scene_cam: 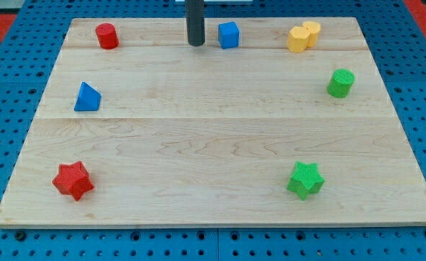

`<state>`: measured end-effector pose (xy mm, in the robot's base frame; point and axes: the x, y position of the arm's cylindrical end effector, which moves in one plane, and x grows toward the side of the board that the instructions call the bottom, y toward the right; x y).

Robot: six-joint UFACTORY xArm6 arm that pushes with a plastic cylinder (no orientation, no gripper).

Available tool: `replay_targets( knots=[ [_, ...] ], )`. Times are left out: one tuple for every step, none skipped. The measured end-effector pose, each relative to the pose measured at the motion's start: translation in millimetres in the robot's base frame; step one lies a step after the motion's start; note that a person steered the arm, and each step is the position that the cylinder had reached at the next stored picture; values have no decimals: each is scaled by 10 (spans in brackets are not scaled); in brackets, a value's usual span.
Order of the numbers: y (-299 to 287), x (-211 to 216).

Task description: Slightly move the blue cube towards down

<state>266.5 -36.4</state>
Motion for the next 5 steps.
replay_targets(
  knots=[
    [4, -663],
    [289, -744],
    [430, -380],
    [742, -291],
    [614, -698]
  ],
)
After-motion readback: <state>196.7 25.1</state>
